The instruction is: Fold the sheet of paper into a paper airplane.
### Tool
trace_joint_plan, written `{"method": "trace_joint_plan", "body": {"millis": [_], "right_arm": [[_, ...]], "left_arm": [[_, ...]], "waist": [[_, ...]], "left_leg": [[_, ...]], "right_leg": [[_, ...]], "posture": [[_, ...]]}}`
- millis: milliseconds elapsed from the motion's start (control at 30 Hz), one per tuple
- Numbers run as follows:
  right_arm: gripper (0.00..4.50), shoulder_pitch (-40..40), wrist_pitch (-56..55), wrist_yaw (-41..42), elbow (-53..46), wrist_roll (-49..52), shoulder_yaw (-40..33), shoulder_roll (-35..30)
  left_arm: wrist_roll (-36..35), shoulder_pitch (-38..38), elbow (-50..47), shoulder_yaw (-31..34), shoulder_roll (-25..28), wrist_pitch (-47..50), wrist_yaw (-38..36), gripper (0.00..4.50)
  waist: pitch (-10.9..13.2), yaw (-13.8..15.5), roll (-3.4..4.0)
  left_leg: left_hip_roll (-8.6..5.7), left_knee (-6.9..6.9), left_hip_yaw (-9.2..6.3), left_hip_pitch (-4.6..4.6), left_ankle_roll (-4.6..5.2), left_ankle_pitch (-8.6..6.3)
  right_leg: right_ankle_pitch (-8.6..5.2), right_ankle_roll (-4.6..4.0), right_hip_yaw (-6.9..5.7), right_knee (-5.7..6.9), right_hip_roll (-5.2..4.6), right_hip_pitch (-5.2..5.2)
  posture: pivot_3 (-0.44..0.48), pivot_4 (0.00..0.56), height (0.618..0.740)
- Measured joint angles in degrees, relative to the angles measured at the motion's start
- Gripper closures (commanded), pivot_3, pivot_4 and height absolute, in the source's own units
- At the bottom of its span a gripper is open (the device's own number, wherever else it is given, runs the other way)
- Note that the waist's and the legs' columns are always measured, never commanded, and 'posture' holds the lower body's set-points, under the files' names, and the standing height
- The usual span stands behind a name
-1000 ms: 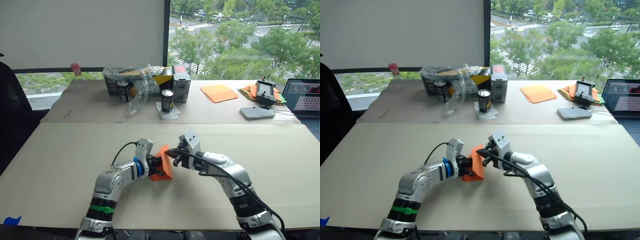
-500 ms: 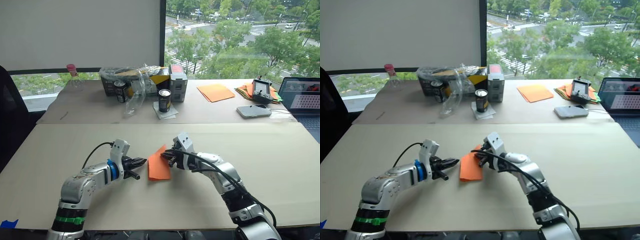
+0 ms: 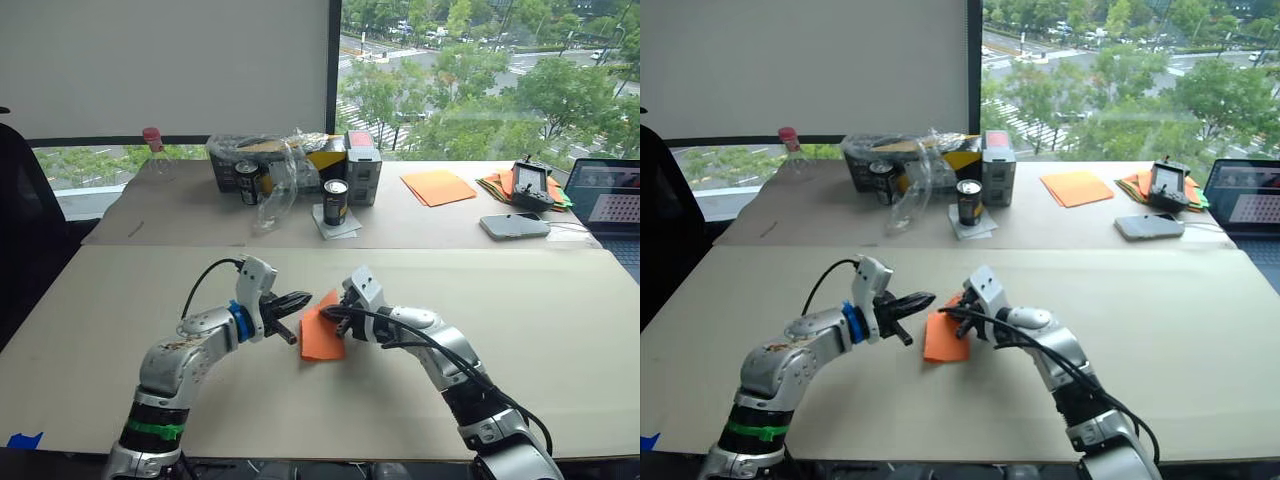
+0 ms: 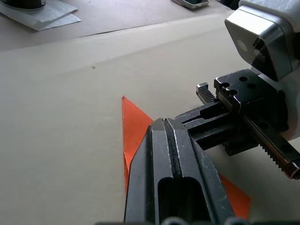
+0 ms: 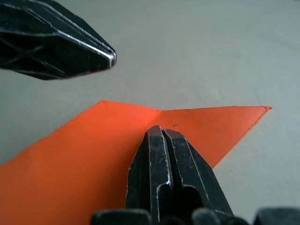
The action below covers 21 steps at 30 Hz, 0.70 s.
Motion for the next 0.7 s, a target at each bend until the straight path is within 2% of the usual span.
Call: {"method": "trace_joint_plan", "body": {"millis": [133, 500, 700], "right_arm": [[4.5, 2.09, 1.25, -1.19, -2.86, 0.22, -1.46, -0.82], [4.5, 2.98, 1.72, -2.66, -3.76, 0.57, -2.42, -0.85], [4.5, -1.85, -4.0, -3.52, 5.65, -0.7, -2.72, 1.42]], "left_arm": [[4.41, 1.43, 2.91, -3.65, 0.52, -2.95, 0.2, 4.48], [6.99, 1.66, 4.64, -5.32, 1.78, -6.87, -2.62, 4.48], [7.45, 1.49, 5.07, -5.31, 1.74, -7.2, -2.8, 4.48]], "waist": [[0.0, -0.06, 0.0], [0.0, 0.02, 0.0], [0.0, -0.08, 0.01]], "left_leg": [[0.01, 0.0, 0.0, -0.01, 0.0, 0.0], [0.01, 0.01, -0.01, 0.04, 0.01, 0.01], [0.01, 0.01, -0.01, 0.12, -0.01, 0.02]], "right_leg": [[0.0, 0.0, 0.0, 0.0, 0.01, -0.02], [0.0, 0.0, -0.02, 0.0, 0.01, 0.05], [0.0, 0.0, -0.01, 0.04, 0.03, 0.08]], "posture": [[0.0, 0.15, 0.67], [0.0, 0.15, 0.67], [0.0, 0.15, 0.67]]}}
